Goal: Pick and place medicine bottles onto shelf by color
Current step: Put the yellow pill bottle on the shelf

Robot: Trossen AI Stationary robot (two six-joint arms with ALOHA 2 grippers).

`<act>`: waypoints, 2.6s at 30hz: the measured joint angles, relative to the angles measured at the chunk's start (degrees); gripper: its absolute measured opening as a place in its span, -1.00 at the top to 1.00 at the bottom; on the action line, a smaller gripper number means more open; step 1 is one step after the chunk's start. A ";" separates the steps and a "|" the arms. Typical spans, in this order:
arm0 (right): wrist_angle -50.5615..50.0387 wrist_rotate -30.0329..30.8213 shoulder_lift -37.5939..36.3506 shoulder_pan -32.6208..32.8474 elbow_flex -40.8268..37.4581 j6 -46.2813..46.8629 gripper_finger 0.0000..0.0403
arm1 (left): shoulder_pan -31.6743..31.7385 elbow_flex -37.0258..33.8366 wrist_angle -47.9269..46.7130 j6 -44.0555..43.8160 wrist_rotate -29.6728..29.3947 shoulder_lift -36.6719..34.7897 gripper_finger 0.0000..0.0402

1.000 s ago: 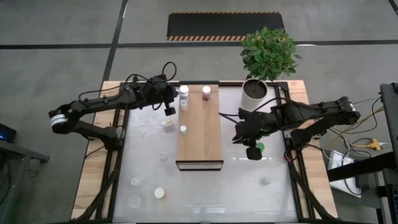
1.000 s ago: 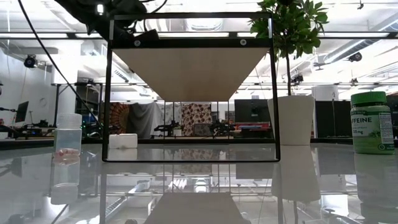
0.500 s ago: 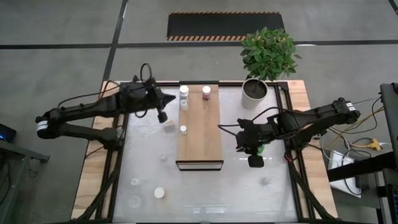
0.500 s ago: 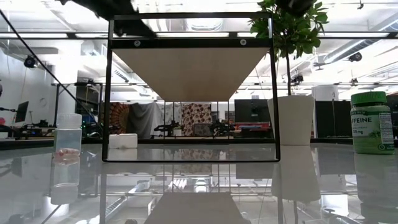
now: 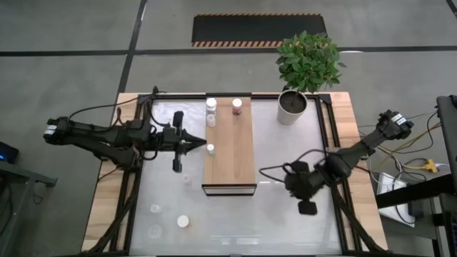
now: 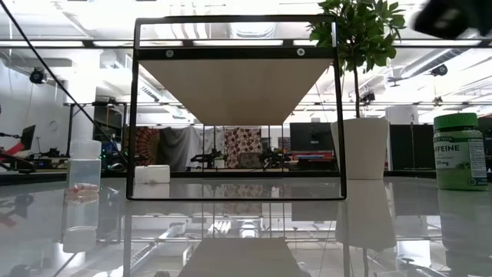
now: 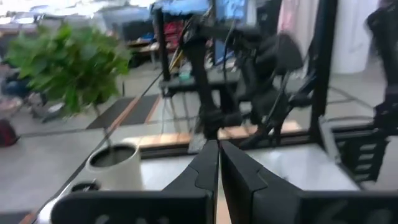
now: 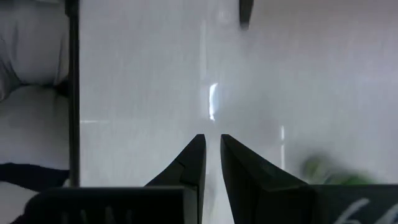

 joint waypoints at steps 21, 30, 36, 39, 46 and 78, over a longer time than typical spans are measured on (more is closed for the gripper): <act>-1.10 -4.42 3.30 13.06 -8.16 54.52 -0.19 | -1.49 0.00 10.50 1.94 -0.26 0.37 1.00; -1.45 -7.14 9.58 13.24 -8.02 53.12 -0.27 | -1.49 0.00 10.46 2.08 -0.24 0.37 1.00; -1.43 -6.93 12.40 13.25 -8.02 51.41 -0.15 | -1.49 0.00 10.46 3.43 -0.24 0.37 1.00; -1.38 -6.34 13.29 13.25 -8.02 51.04 -0.03 | -1.49 0.00 10.44 3.43 -0.23 0.37 1.00; -1.36 -5.60 13.14 13.25 -8.02 50.77 0.27 | -1.49 0.00 10.41 3.39 -0.22 0.45 1.00; -36.07 9.36 15.27 -5.33 43.11 16.46 0.32 | -3.75 -1.14 11.70 0.37 0.02 7.30 1.00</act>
